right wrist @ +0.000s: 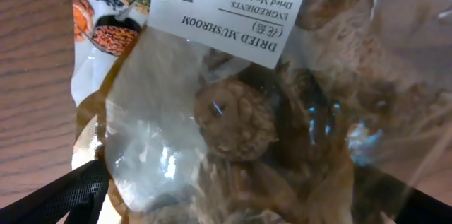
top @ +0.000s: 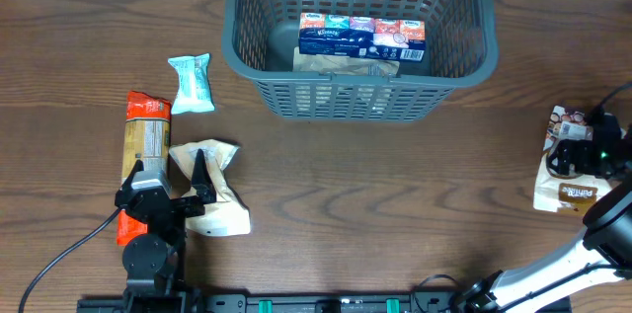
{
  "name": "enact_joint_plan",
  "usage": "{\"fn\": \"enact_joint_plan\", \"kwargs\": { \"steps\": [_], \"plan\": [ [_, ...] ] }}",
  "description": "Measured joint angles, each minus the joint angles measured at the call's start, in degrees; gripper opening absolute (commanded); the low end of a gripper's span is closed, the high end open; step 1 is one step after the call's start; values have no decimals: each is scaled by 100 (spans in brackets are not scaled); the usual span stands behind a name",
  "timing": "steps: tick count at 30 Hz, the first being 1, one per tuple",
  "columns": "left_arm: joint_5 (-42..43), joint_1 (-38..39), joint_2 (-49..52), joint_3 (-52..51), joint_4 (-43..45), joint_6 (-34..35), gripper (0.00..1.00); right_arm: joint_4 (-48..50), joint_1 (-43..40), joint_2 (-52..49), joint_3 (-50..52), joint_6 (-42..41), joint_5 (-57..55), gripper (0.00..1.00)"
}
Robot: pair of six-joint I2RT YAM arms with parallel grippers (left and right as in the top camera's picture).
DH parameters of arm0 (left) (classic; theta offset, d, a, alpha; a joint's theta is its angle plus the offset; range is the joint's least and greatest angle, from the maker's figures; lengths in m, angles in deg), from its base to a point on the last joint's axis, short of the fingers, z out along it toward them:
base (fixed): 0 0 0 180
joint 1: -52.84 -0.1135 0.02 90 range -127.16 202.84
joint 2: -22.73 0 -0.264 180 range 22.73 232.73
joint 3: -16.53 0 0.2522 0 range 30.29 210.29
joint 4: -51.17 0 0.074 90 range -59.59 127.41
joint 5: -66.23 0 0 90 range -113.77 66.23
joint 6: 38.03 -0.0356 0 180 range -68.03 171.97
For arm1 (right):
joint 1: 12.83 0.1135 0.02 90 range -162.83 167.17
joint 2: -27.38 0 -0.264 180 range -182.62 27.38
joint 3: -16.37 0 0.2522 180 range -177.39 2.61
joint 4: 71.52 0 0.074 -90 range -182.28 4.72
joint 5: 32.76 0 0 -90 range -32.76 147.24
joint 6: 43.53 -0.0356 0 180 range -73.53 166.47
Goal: Pack container
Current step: 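Lower the right gripper onto the dried mushroom pouch and grasp it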
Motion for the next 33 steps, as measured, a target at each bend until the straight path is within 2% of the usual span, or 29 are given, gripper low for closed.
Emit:
{"fn": "enact_joint_plan", "kwargs": {
  "steps": [2, 8, 14, 15, 18, 19, 25, 28, 33],
  "plan": [
    [0, 0, 0, 0, 0, -2, 99, 24, 2, 0, 4, 0, 15, 93],
    [0, 0, 0, 0, 2, -2, 99, 74, 9, 0, 15, 17, 234, 71],
    [0, 0, 0, -11, 39, 0, 99, 175, 26, 0, 26, -57, 472, 59],
    [-2, 0, 0, -11, 48, -2, 99, 190, 26, 0, 31, -83, 503, 54],
    [-2, 0, 0, -17, 87, -2, 99, 214, 26, 0, 31, -144, 667, 28],
    [-2, 0, 0, -20, 92, -2, 99, 227, 26, 0, 31, -155, 741, 22],
    [-17, 0, 0, -20, 94, -2, 99, 319, 26, 2, 31, -323, 953, 23],
    [-20, 0, 0, -20, 94, 0, 99, 323, 26, 2, 31, -369, 1016, 18],
    [-20, 0, 0, -20, 94, -2, 99, 330, 28, 2, 31, -428, 1178, 16]
  ]
}}
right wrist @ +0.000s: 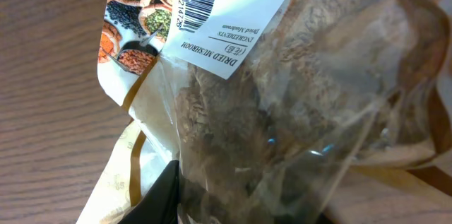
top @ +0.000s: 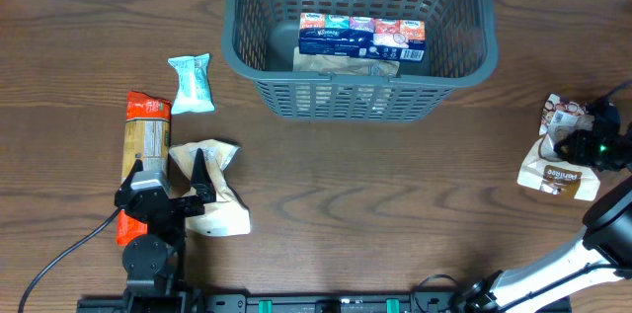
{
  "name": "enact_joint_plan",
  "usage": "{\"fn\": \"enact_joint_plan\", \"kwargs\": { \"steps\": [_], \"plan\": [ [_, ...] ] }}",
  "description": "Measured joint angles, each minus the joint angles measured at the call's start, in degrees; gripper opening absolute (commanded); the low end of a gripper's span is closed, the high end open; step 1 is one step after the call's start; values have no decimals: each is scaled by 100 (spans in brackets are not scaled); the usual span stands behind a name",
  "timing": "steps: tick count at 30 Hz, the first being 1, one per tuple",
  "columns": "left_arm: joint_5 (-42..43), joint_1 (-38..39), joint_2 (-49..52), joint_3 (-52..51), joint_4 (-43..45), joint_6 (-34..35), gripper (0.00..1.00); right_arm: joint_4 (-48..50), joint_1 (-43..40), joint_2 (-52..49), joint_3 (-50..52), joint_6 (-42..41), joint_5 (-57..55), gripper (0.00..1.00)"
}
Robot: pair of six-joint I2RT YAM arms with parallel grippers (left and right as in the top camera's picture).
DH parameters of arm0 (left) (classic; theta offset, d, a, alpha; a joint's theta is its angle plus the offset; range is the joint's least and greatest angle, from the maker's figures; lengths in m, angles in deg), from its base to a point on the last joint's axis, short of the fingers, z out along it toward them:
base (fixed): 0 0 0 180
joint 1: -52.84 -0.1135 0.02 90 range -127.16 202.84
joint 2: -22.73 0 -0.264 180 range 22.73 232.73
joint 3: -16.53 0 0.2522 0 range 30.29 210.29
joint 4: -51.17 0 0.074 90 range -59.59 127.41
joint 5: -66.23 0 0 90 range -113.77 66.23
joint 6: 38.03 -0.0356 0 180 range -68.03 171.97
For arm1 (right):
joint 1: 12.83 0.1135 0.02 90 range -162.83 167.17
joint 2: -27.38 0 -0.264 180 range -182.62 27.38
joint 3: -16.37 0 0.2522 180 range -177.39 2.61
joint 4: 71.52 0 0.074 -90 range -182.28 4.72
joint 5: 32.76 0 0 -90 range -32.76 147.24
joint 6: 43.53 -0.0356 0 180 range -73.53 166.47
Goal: Pack container
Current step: 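Lower the right gripper onto the dried mushroom pouch and grasp it, then lift the mushroom pouch and carry it over the basket with the right gripper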
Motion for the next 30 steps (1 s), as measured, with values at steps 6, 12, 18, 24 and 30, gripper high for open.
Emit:
{"fn": "enact_joint_plan", "kwargs": {
  "steps": [6, 12, 18, 24, 30],
  "plan": [
    [0, 0, 0, -2, 0, 0, 99, -74, 114, 11, -63, -68, 76, 12],
    [0, 0, 0, -2, 0, 0, 99, -168, 466, 321, -463, -162, 87, 10],
    [0, 0, 0, 0, 0, 0, 99, -153, 968, 1010, -1047, -234, 105, 8],
    [0, 0, 0, 0, 0, 0, 98, 2, 1641, 1703, -1700, -428, 157, 9],
    [0, 0, 0, -2, 0, 0, 99, 59, 2347, 2192, -2247, -640, 179, 7]
  ]
}}
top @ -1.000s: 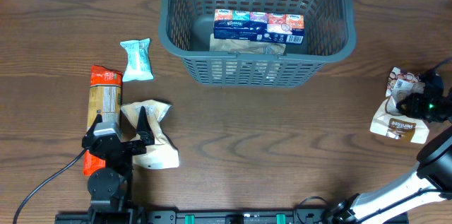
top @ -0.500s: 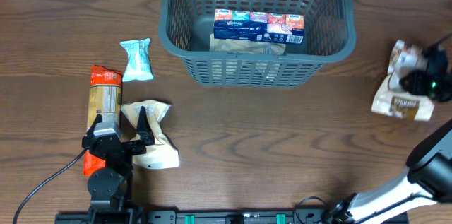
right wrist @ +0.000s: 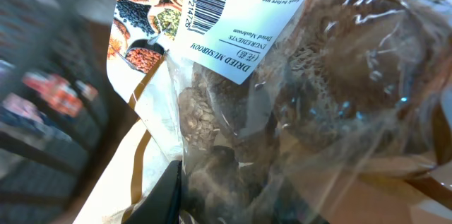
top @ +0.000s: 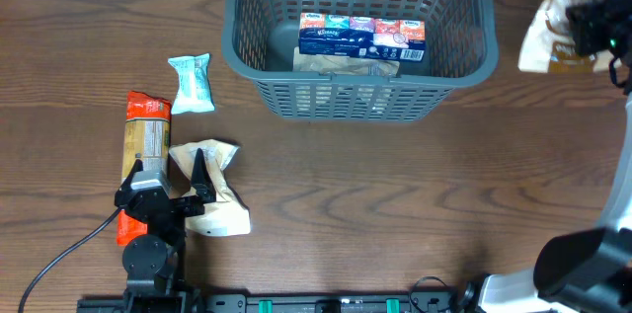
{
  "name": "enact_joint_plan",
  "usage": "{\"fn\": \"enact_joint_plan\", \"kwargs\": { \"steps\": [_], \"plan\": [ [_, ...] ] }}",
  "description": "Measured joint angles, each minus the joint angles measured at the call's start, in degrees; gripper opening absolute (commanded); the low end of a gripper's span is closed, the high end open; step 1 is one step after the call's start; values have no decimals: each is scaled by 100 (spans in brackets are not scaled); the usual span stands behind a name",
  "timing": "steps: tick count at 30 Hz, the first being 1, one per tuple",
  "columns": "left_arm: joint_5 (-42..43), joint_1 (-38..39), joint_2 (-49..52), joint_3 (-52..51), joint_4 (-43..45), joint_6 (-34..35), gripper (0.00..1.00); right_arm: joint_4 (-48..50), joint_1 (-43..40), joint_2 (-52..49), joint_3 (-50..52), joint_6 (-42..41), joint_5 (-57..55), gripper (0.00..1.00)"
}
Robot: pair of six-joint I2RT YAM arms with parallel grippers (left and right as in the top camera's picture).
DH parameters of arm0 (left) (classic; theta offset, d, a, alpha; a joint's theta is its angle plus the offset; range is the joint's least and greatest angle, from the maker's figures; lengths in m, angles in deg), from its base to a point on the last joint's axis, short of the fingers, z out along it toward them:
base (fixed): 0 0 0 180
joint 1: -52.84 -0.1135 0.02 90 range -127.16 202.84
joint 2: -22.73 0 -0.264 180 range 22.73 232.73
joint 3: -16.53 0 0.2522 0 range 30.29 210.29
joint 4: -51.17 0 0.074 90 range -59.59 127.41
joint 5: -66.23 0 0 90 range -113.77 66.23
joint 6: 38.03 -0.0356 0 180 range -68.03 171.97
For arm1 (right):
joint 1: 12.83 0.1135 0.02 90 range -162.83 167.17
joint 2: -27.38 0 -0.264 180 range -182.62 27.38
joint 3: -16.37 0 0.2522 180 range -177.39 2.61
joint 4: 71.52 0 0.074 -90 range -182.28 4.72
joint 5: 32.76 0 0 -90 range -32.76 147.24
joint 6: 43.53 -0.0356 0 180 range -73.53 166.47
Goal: Pack container
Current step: 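Lift the mushroom pouch and carry it over the basket with the right gripper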
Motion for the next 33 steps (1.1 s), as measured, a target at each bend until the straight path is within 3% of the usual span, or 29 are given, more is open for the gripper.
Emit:
{"fn": "enact_joint_plan", "kwargs": {
  "steps": [5, 13, 23, 33],
  "plan": [
    [0, 0, 0, 2, 0, 2, 98, 24, 531, 205, -365, -28, 15, 8],
    [0, 0, 0, 0, 0, 0, 99, -35, 1364, 402, -654, 33, 11, 1],
    [0, 0, 0, 0, 2, 0, 99, -752, 3042, 433, -662, 1335, -48, 1],
    [0, 0, 0, 0, 4, 0, 99, -1733, 3665, 352, -673, 1996, -170, 1]
  ]
}}
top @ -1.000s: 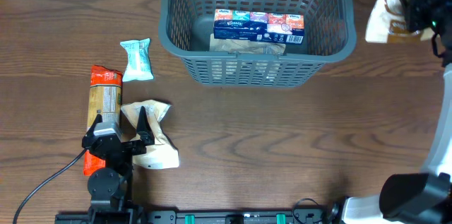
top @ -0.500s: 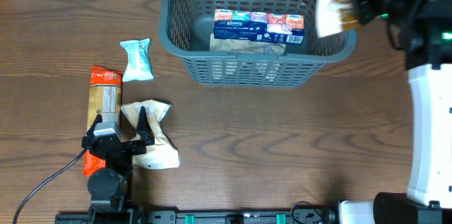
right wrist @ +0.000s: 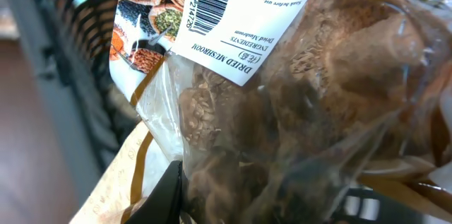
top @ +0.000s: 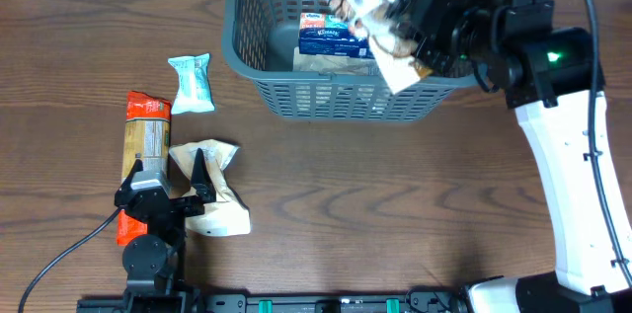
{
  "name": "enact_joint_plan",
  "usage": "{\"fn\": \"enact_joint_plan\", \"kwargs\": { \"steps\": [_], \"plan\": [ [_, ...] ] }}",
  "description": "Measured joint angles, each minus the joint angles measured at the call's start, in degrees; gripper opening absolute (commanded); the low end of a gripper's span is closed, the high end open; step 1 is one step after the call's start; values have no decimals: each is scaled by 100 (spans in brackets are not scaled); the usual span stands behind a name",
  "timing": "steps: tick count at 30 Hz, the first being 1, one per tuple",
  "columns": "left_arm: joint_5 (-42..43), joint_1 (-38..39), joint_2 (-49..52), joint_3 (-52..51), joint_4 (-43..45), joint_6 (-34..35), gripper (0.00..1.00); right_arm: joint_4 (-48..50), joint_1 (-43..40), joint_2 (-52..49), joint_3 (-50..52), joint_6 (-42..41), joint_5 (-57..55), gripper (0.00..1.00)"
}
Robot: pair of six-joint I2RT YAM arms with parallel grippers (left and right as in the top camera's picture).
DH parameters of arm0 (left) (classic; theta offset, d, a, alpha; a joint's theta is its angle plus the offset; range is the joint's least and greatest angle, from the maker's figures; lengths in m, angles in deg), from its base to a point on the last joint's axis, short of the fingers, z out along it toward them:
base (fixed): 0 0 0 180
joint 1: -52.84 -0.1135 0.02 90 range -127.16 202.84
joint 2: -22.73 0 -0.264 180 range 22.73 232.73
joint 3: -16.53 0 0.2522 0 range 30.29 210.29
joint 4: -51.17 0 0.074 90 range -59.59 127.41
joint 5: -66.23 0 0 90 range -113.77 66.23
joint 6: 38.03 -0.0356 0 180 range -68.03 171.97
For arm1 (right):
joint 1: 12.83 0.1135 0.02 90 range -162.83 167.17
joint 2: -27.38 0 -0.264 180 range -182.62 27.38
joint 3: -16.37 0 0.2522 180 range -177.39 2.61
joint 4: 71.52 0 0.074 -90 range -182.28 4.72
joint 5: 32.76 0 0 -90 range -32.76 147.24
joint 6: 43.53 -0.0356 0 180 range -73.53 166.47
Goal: Pack container
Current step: 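Lift the mushroom pouch and carry it over the basket with the right gripper, then open the right gripper to drop the pouch and withdraw right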
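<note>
A grey slatted basket (top: 267, 76) stands at the back middle, with a tissue multipack (top: 326, 37) lying inside. My right gripper (top: 420, 17) hangs over the basket's right half, shut on a clear bag of dried mushrooms (top: 380, 17); in the right wrist view that mushroom bag (right wrist: 282, 104) fills the frame, one black finger (right wrist: 166, 196) pressed against it. Down at the front left, my left gripper (top: 202, 180) stands open over a cream pouch (top: 219, 204).
A light-blue packet (top: 192, 83) lies left of the basket. An orange-topped noodle pack (top: 144, 145) lies along the left arm. The right arm's white link runs down the right side of the table.
My right gripper has carried the mushroom bag from beyond the basket's right rim to above the basket's inside. The left arm has not moved.
The right gripper was on the mushroom bag lying on the table at the far right. It then held the bag slightly lifted there, later high by the basket's back right corner, and now over the basket. The left side stayed unchanged.
</note>
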Motion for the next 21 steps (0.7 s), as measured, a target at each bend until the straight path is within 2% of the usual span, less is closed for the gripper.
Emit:
{"fn": "enact_joint_plan", "kwargs": {
  "steps": [21],
  "plan": [
    [0, 0, 0, 0, 2, 0, 99, -212, 50, -1410, -328, 188, 79, 1]
  ]
}}
